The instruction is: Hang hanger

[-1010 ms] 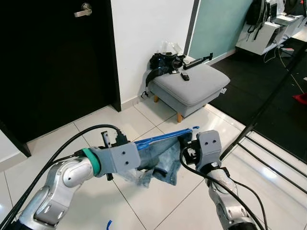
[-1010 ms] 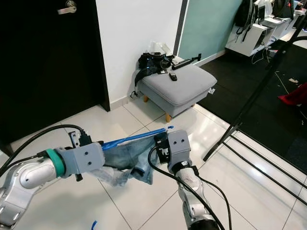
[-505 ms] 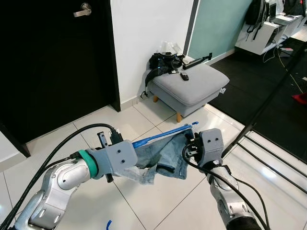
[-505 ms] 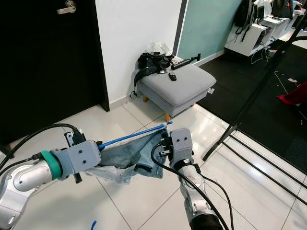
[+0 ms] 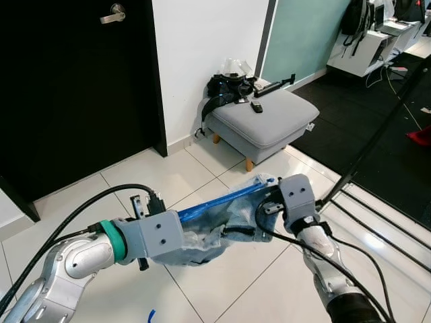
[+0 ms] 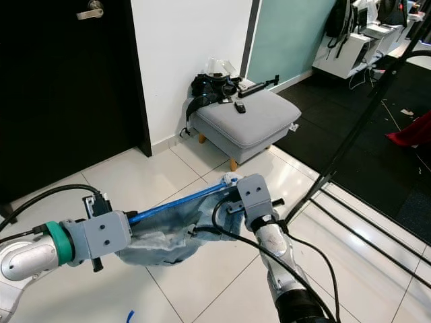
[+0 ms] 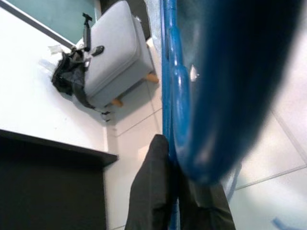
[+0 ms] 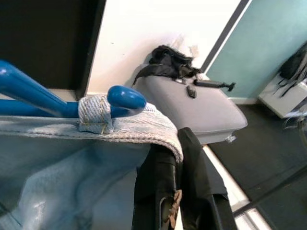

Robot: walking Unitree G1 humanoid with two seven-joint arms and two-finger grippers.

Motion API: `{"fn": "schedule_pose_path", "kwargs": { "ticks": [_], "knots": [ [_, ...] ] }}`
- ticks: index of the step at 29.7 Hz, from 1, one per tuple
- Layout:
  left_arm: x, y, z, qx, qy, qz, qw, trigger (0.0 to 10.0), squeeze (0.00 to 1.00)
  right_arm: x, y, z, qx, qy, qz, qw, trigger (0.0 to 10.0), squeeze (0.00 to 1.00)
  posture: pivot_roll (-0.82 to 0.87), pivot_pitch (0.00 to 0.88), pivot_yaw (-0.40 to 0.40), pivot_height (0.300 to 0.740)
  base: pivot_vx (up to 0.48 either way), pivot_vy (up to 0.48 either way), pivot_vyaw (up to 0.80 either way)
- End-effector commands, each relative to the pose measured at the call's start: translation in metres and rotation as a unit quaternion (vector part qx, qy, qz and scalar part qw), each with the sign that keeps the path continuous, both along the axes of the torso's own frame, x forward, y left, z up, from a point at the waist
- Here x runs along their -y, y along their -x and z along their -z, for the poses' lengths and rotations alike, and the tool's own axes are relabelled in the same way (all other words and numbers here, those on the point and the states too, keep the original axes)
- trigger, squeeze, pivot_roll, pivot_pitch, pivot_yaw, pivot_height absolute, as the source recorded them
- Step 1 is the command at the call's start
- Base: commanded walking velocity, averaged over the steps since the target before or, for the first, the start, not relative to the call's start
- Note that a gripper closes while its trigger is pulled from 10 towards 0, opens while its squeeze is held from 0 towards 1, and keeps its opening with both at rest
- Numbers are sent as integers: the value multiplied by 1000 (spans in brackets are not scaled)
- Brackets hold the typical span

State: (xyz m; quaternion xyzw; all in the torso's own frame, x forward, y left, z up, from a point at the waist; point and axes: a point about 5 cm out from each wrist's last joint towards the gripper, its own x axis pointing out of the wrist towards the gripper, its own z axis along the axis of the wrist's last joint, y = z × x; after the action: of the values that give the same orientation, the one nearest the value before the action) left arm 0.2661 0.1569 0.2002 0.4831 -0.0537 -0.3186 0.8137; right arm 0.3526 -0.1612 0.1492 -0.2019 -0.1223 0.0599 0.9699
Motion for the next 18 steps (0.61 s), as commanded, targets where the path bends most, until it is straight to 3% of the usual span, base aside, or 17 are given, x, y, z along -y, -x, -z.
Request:
{"fn": "schedule_pose_path", "kwargs": {
  "ticks": [1, 3, 13, 15, 16, 18],
  "knots": [
    [-13, -4, 18, -20, -68, -32, 997, 10000, 0, 14, 0, -22, 59, 32, 38, 997, 0, 0, -17, 119, 12, 740, 0, 0, 0],
    [-18, -9, 27, -20, -104, -55, 993, 10000, 0, 11, 2, -35, 98, 67, 37, 992, 0, 0, -23, 118, 16, 740, 0, 0, 0],
    [-19, -12, 29, -18, -111, -68, 991, 10000, 0, 10, 3, -40, 111, 79, 35, 990, 0, 0, -23, 118, 16, 740, 0, 0, 0],
    [-28, -25, 31, 3, -134, -135, 982, 10000, 0, 2, 20, -65, 188, 145, 25, 971, 0, 0, -35, 123, 30, 740, 0, 0, 0],
    [-28, -25, 31, 3, -134, -135, 982, 10000, 0, 2, 20, -65, 188, 145, 25, 971, 0, 0, -35, 123, 30, 740, 0, 0, 0],
    [-32, -32, 29, 20, -146, -166, 975, 10000, 0, -7, 34, -83, 243, 183, 16, 953, 0, 0, -35, 127, 34, 740, 0, 0, 0]
  ]
}}
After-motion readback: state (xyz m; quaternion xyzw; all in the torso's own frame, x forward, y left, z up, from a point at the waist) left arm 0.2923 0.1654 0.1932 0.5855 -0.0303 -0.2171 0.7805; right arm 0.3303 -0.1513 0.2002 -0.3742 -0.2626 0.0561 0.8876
